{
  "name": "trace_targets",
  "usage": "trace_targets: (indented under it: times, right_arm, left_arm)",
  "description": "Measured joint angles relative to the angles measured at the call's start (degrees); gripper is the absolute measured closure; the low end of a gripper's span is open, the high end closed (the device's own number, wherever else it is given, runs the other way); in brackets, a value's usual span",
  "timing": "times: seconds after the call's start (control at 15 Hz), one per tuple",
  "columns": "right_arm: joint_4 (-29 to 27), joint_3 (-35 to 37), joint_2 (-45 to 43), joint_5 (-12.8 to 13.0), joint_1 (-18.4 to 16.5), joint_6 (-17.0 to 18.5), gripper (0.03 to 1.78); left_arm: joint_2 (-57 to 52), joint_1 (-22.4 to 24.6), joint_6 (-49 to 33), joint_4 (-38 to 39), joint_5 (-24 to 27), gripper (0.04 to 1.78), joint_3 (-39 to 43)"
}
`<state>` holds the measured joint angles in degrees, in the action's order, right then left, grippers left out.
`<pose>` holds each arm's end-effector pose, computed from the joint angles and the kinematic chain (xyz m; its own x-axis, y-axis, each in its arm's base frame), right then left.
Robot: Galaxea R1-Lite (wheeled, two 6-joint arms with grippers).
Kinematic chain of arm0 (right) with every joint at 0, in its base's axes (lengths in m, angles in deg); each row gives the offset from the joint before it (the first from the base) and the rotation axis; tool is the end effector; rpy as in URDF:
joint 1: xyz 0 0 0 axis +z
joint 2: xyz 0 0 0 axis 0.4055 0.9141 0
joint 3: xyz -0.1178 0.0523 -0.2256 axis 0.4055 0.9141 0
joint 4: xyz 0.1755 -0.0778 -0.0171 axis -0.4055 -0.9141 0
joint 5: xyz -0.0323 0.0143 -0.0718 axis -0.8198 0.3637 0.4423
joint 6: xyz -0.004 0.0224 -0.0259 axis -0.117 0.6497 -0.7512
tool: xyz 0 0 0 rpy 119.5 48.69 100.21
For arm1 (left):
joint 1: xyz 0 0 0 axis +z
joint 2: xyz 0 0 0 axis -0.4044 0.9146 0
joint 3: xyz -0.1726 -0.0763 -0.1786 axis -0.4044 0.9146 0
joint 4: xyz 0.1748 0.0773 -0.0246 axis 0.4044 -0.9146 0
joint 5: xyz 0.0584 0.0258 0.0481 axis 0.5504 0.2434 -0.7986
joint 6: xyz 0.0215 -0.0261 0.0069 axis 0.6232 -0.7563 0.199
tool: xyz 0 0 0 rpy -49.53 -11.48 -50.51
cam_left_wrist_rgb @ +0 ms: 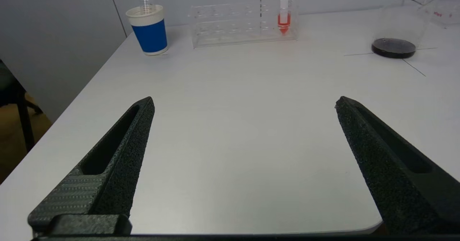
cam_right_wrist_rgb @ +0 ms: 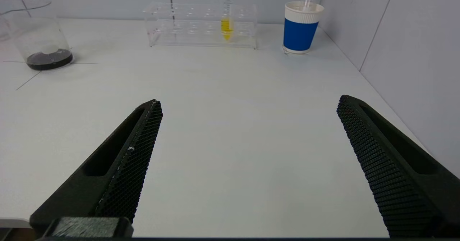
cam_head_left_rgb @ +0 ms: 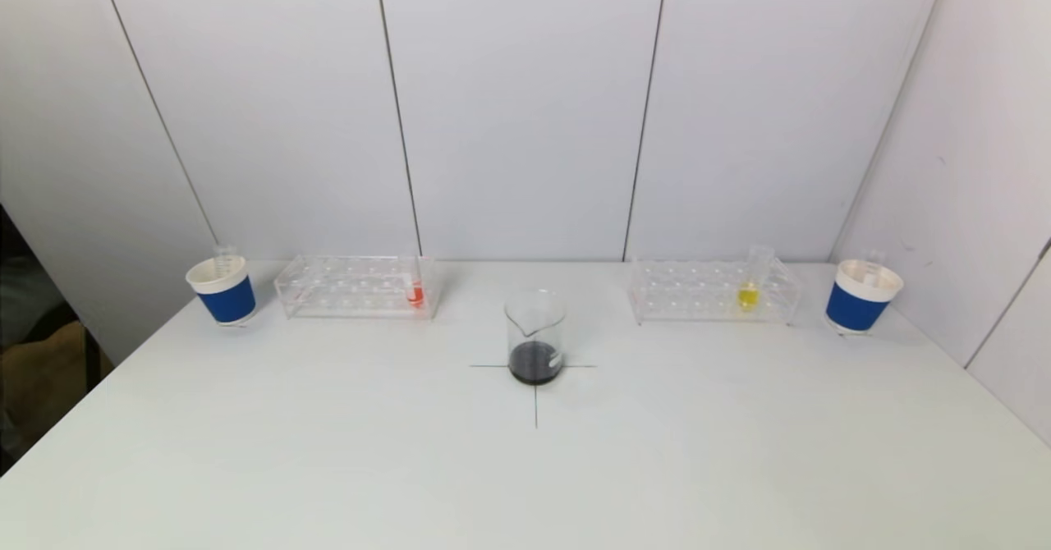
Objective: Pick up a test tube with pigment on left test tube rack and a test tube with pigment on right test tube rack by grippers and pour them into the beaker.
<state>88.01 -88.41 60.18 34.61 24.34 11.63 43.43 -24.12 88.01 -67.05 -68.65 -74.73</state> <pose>0.0319 -0.0006 0.0755 0.9998 -0.0187 -0.0002 0.0187 0.9997 -0.0163 0.0307 -0.0014 0.0808 0.9990 -0.0402 0.0218 0.0390 0.9978 0.0542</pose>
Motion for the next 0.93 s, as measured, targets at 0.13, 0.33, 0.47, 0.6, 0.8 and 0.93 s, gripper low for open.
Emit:
trace_targets:
  times: [0.13,0.33,0.47,0.6,0.8,0.93]
  right_arm:
    - [0.00,0.00,0.00,0.00,0.00,0.00,0.04]
    - [0.00,0.00,0.00,0.00,0.00,0.00,0.04]
    - [0.00,0.00,0.00,0.00,0.00,0.00,0.04]
    - [0.00,0.00,0.00,0.00,0.00,0.00,0.04]
    - [-0.02,0.00,0.00,0.00,0.00,0.00,0.04]
    - [0.00,0.00,0.00,0.00,0.00,0.00,0.04]
  left_arm:
    - [0.00,-0.02,-0.04,-0.44,-0.11,0.06,0.68]
    - [0.00,-0.02,-1.35,-0.33,-0.74,0.06,0.85]
    - [0.00,-0.02,-2.57,-0.20,-1.73,0.06,0.90]
    - [0.00,-0.02,-2.62,-0.17,-1.77,0.06,0.93]
    - [0.00,-0.02,-2.65,-0.17,-1.79,0.06,0.93]
    - [0.00,-0.02,-2.62,-0.17,-1.77,0.06,0.93]
